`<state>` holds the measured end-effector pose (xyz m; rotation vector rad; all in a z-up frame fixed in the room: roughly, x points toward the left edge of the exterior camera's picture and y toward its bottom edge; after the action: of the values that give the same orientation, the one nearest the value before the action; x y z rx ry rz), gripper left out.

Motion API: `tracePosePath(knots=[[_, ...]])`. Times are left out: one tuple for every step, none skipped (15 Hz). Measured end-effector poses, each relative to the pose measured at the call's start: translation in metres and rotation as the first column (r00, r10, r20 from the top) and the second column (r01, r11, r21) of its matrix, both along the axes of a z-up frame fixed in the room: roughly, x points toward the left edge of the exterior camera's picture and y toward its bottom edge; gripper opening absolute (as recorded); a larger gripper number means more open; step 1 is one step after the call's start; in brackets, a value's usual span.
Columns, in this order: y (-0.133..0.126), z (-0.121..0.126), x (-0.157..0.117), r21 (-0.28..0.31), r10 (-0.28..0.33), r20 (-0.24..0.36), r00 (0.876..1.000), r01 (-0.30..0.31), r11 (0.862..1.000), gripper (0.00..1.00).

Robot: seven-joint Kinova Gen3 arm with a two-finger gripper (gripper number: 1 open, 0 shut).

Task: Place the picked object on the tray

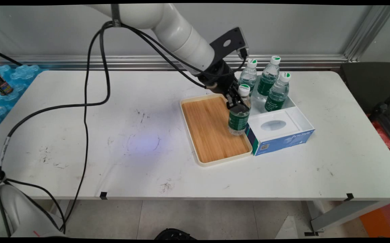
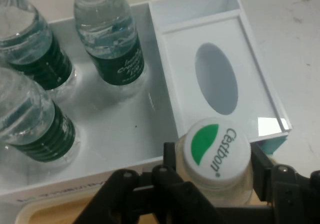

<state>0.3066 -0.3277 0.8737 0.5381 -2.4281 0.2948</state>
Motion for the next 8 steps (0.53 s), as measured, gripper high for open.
tracePosePath(knots=[[-0.001, -0.003, -0.001, 0.001, -0.001, 0.002, 1.000, 0.001, 1.000, 0.00], [-0.003, -0.006, -0.002, 0.001, -0.001, 0.004, 1.000, 0.001, 1.000, 0.00], [-0.005, -0.008, -0.004, 0.002, -0.002, 0.007, 1.000, 0.002, 1.000, 0.00], [-0.006, -0.010, -0.004, 0.002, -0.003, 0.009, 1.000, 0.003, 1.000, 0.00], [-0.007, -0.012, -0.005, 0.002, -0.004, 0.011, 1.000, 0.004, 1.000, 0.00], [-0.008, -0.015, -0.006, 0.003, -0.005, 0.014, 1.000, 0.005, 1.000, 0.00], [-0.009, -0.016, -0.007, 0.003, -0.007, 0.015, 1.000, 0.007, 1.000, 0.00], [-0.010, -0.018, -0.007, 0.003, -0.008, 0.016, 1.000, 0.008, 1.000, 0.00]])
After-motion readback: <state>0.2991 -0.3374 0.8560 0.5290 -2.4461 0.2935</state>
